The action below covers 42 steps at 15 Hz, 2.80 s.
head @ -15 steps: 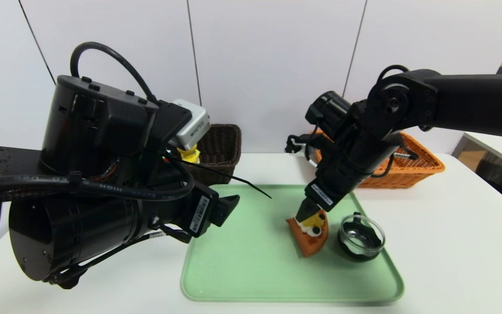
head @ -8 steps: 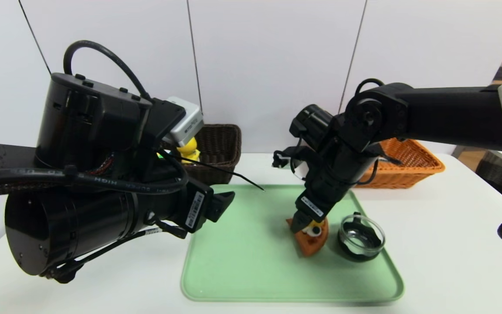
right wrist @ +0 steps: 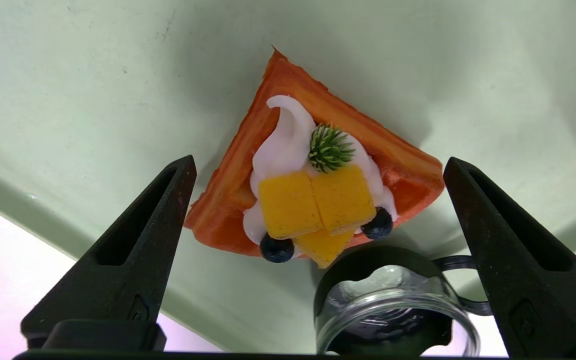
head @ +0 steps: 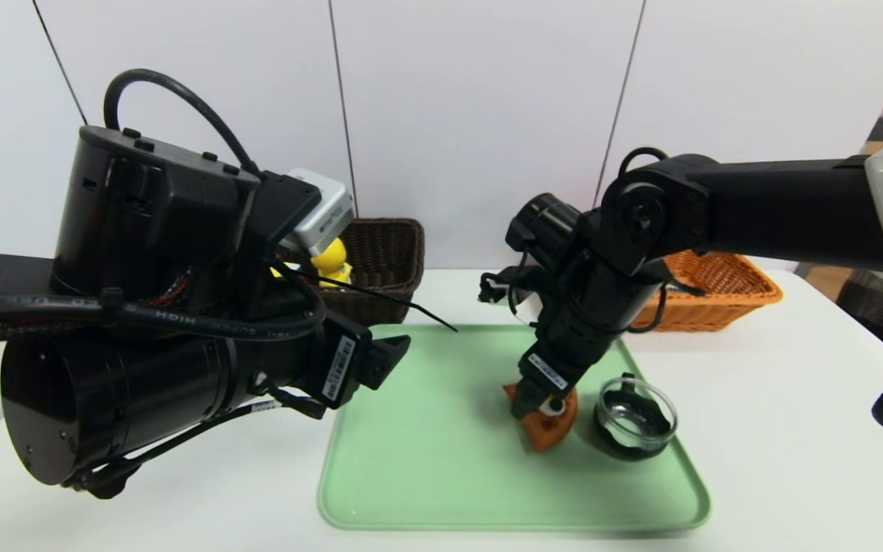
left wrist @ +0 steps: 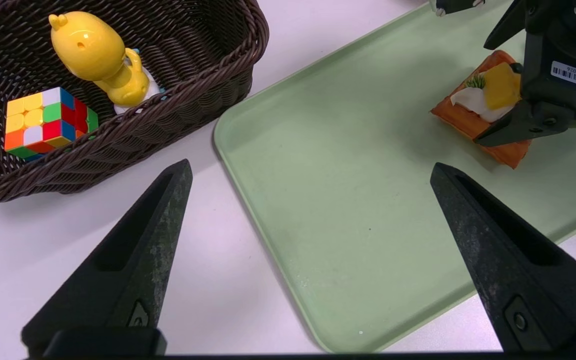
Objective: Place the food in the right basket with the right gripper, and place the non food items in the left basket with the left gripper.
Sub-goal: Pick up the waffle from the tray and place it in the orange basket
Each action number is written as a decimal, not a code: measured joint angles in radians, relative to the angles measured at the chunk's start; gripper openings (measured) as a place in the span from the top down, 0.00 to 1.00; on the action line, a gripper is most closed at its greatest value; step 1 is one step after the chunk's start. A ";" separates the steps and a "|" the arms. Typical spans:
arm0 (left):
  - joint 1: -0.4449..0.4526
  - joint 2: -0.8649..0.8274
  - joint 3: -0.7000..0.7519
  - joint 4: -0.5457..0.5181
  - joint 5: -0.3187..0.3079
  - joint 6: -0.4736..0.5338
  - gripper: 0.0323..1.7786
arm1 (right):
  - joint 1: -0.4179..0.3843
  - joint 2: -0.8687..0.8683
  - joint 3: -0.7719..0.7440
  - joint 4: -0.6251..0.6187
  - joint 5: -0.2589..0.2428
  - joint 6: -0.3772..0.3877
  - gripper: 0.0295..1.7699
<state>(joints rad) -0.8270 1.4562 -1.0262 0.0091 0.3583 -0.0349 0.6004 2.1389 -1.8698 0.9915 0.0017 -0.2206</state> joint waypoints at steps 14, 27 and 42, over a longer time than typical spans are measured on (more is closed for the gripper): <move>0.011 -0.006 0.000 -0.001 -0.001 0.000 0.05 | 0.013 0.013 0.018 -0.004 -0.079 0.089 0.03; 0.015 -0.007 0.000 -0.001 -0.002 0.000 0.05 | 0.014 0.027 0.042 -0.006 -0.075 0.098 0.03; 0.016 -0.005 -0.003 -0.002 -0.002 0.000 0.05 | 0.010 -0.010 0.032 -0.013 -0.068 0.125 0.50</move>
<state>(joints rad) -0.8115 1.4509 -1.0294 0.0072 0.3564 -0.0345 0.6100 2.1287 -1.8377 0.9789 -0.0664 -0.0957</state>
